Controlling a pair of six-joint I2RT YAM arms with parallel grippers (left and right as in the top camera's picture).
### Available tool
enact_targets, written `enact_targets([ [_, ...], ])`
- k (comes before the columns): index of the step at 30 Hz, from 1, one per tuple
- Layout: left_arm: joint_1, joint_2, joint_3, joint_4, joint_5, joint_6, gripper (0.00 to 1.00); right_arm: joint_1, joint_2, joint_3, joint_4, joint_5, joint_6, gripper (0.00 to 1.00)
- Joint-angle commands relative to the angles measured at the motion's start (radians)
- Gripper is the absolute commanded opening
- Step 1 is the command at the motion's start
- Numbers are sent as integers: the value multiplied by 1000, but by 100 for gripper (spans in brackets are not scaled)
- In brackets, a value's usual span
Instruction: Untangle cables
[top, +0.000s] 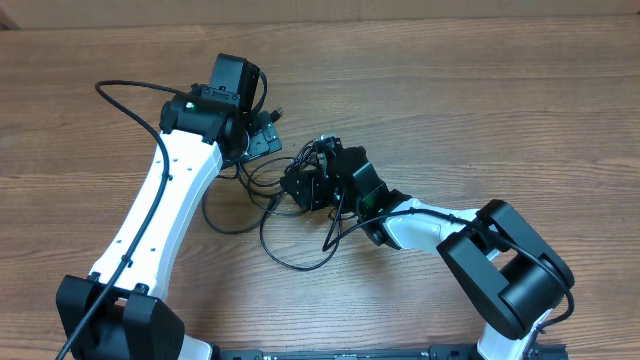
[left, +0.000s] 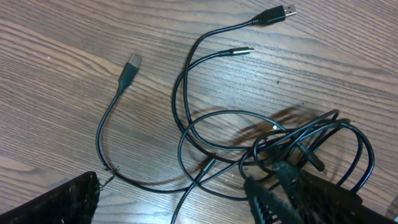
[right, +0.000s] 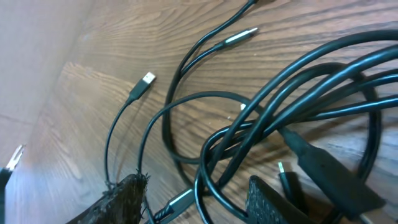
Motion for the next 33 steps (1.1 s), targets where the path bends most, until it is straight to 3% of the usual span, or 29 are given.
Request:
enact_targets([
  [1,2,5,3,0,-17,-21,100,4,-29,17,1,101,9,53],
  [11,2,5,3,0,-17,-21,100,4,-24,17,-28,134,9,52],
  [18,2,5,3,0,-17,-21,100,13,47,17,-10,77,63,44],
  [23,2,5,3,0,-17,-21,99,18,50,18,84,57,81,46],
  [33,2,5,3,0,-17,-21,100,25,101,18,110,66,89,45],
])
